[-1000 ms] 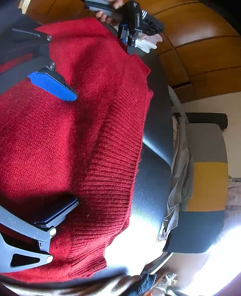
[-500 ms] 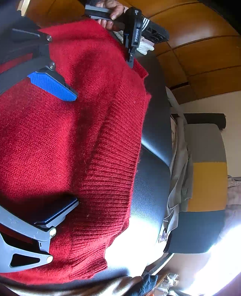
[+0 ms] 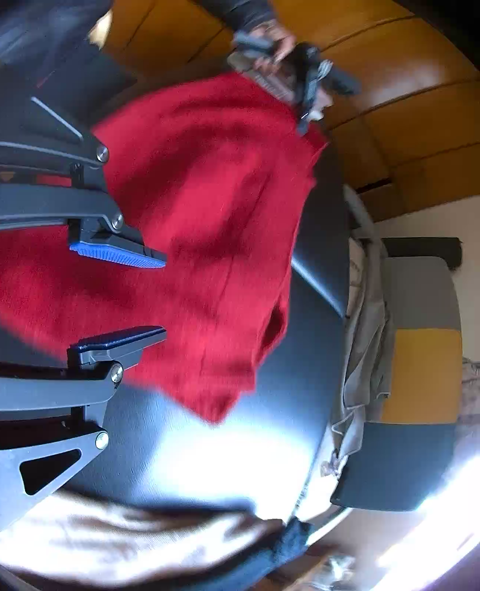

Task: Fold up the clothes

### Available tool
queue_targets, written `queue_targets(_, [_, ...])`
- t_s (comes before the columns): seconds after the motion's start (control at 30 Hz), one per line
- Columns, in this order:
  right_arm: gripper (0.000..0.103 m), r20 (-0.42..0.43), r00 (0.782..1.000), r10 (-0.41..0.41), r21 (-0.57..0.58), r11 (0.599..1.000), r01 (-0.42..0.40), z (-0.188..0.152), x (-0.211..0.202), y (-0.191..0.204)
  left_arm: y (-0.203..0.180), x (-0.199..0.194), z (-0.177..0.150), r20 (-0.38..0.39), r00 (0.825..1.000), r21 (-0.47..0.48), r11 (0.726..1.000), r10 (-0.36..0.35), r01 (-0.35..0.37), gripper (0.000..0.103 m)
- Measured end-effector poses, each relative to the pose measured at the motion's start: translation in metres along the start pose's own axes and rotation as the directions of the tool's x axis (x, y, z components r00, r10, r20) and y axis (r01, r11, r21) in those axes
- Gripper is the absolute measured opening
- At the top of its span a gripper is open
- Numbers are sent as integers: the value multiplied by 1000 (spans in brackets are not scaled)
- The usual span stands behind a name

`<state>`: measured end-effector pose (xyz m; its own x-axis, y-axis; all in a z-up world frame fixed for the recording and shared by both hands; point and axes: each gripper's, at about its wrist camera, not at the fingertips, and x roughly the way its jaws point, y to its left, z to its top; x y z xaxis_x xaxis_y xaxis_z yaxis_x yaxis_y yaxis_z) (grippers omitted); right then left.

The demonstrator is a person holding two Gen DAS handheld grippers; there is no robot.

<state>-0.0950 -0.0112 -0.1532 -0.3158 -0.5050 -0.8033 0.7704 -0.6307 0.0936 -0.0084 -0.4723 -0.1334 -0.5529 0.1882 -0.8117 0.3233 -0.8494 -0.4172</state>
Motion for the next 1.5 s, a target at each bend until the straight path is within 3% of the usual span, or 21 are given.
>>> queue_targets(0.1, [34,-58,998,-9,-60,998,6,6,14,-7,-9,-18,3,-1,999,-28,999,-39,39,13])
queue_targets(0.23, [33,-148,988,-37,-139,990,16,2,44,-10,-29,-41,-2,0,990,-82,987,-142,141,13])
queue_targets(0.37, [33,-141,989,-35,-141,990,15,0,51,-14,-58,-55,-8,16,971,-153,959,-238,237,13])
queue_targets(0.7, [36,-80,997,-11,-67,998,5,-10,52,-21,-175,-56,-21,105,944,-265,906,-313,330,12])
queue_targets(0.97, [37,0,999,45,27,999,-45,-20,53,-30,-268,7,-23,47,971,-322,916,-236,239,13])
queue_targets(1.27, [38,65,995,81,81,993,-86,-31,52,-37,-317,103,-54,-83,976,-381,912,-200,154,12])
queue_targets(1.5, [38,94,991,93,102,989,-103,-35,53,-39,-332,145,-63,-125,975,-402,908,-181,117,12])
